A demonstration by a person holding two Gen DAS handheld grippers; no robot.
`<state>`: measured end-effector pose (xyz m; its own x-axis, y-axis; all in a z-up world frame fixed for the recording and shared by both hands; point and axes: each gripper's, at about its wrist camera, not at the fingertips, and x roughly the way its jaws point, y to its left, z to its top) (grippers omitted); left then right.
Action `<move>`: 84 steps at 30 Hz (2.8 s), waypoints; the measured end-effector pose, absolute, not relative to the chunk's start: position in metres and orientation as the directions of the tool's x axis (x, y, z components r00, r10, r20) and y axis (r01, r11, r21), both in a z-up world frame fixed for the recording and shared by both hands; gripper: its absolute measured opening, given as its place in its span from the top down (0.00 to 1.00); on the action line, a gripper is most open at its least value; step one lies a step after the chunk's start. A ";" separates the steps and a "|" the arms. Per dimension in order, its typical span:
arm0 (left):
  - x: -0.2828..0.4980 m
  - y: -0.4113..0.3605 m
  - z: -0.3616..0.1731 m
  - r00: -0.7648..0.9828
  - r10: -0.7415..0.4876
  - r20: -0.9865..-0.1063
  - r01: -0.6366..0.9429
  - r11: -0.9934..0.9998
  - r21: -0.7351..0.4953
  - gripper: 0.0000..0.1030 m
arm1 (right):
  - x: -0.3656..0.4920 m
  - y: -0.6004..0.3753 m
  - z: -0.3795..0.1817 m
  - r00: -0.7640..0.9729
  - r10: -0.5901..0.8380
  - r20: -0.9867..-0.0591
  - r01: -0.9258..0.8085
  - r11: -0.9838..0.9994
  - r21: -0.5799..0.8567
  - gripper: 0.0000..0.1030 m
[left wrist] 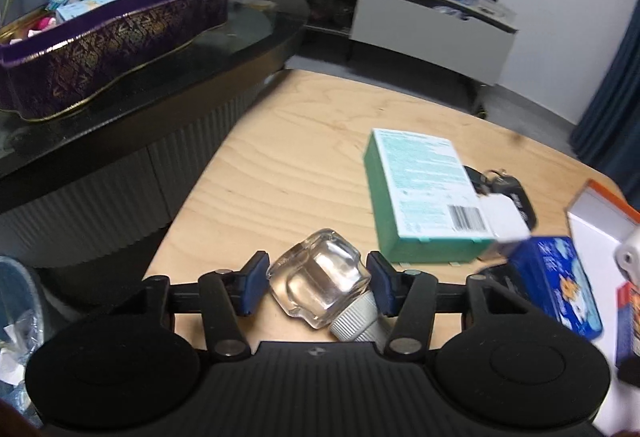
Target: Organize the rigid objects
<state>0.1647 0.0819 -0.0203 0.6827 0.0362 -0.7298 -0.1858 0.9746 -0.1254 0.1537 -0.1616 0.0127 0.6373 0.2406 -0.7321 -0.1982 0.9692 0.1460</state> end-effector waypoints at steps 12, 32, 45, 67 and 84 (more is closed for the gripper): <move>0.126 0.065 -0.007 0.722 -0.057 -0.689 -0.072 0.985 -0.157 0.48 | 0.201 -0.129 0.004 0.591 0.298 -0.750 -0.271 0.949 0.164 0.28; 0.111 0.044 0.002 0.731 -0.098 -0.675 -0.028 0.985 -0.172 0.48 | 0.217 -0.121 -0.004 0.605 0.244 -0.758 -0.244 0.963 0.115 0.28; 0.085 -0.044 0.037 0.742 -0.250 -0.623 0.164 0.968 -0.192 0.48 | 0.096 -0.248 0.066 0.740 0.057 -0.671 0.003 0.996 0.089 0.28; 0.057 -0.138 0.027 0.663 -0.341 -0.667 0.361 0.926 -0.114 0.48 | 0.034 -0.320 0.043 0.721 0.007 -0.693 0.153 0.974 0.169 0.28; 0.054 -0.129 0.027 0.678 -0.284 -0.678 0.305 0.948 -0.092 0.48 | 0.035 -0.314 0.040 0.714 0.003 -0.701 0.151 0.976 0.158 0.28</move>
